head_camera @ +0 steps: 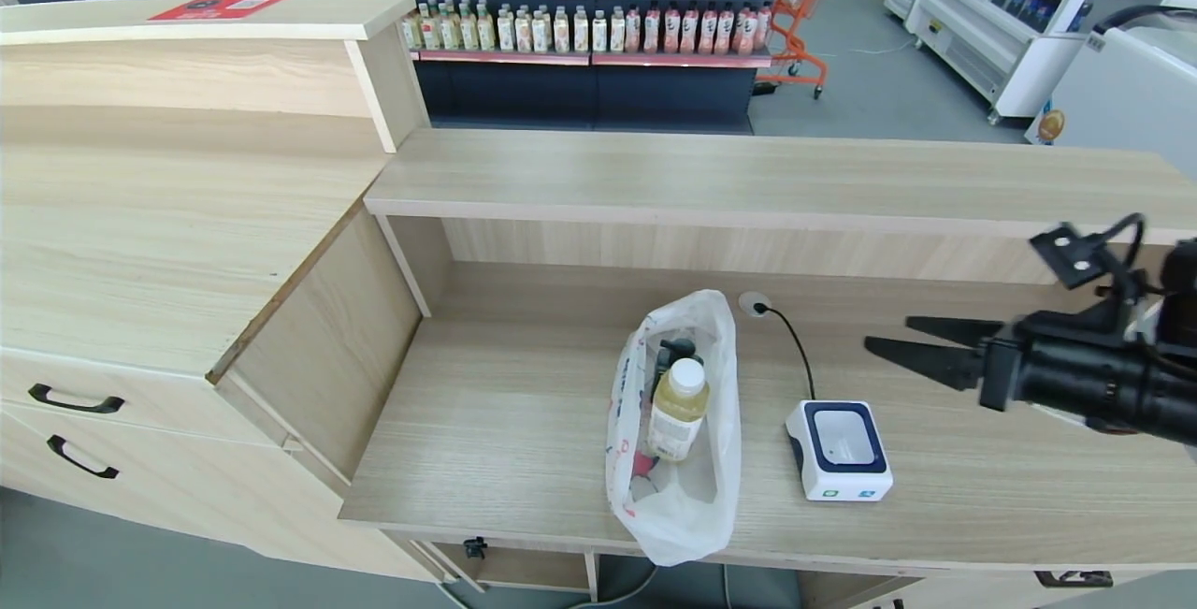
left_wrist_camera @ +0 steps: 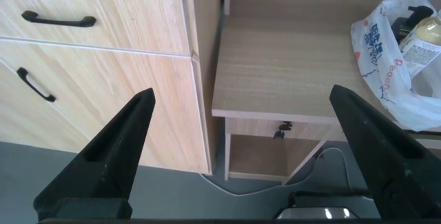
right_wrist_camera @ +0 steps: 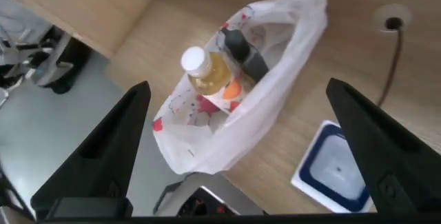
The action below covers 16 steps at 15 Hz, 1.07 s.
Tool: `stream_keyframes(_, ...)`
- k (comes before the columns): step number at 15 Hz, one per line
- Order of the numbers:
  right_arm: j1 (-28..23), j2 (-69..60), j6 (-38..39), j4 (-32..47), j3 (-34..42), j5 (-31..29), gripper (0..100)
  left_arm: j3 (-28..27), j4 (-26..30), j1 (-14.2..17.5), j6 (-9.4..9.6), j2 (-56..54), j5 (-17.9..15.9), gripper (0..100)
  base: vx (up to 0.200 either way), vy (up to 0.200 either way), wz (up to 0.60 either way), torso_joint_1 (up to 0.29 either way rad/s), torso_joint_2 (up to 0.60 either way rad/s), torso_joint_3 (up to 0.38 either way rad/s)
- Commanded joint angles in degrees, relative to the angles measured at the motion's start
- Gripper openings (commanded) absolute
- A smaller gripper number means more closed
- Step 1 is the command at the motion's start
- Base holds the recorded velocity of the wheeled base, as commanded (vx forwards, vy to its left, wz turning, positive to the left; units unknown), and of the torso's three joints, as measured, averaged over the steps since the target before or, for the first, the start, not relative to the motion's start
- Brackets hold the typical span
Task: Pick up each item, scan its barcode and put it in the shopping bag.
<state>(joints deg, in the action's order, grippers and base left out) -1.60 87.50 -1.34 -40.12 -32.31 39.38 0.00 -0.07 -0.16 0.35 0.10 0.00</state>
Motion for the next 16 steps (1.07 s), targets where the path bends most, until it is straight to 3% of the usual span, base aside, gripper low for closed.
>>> stream_keyframes(1, -12.73, -20.44, -4.02, 10.15, 9.19, -8.79, 100, 0.0, -0.01, -0.02, 0.0, -0.01, 0.0, 100, 0.0, 0.0, 0.0, 0.0, 0.0, 0.0)
stream_keyframes(3, -12.82, -29.85, -3.93, 11.03, 18.77, -20.48, 100, 0.0, -0.01, -0.02, 0.0, -0.01, 0.0, 100, 0.0, 0.0, 0.0, 0.0, 0.0, 0.0)
stream_keyframes(6, -5.79, -50.68, -4.11, 12.7, 32.31, -29.44, 100, 0.0, -0.01, -0.02, 0.0, -0.01, 0.0, 100, 0.0, 0.0, 0.0, 0.0, 0.0, 0.0)
stream_keyframes(8, -2.45, -65.27, -3.67, 26.14, 32.31, -34.28, 100, 0.0, -0.01, -0.02, 0.0, -0.01, 0.0, 100, 0.0, 0.0, 0.0, 0.0, 0.0, 0.0)
stream_keyframes(11, -1.92, -82.23, -3.23, 38.8, 32.31, -35.16, 100, 0.0, -0.01, -0.02, 0.0, -0.01, 0.0, 100, 0.0, 0.0, 0.0, 0.0, 0.0, 0.0)
stream_keyframes(13, 1.68, -87.15, -3.93, 39.15, 32.31, -35.16, 100, 0.0, -0.01, -0.02, 0.0, -0.01, 0.0, 100, 0.0, 0.0, 0.0, 0.0, 0.0, 0.0)
stream_keyframes(16, 1.6, -87.5, -2.88, 39.33, 32.31, -36.04, 100, 0.0, -0.01, -0.02, 0.0, -0.01, 0.0, 100, 0.0, 0.0, 0.0, 0.0, 0.0, 0.0)
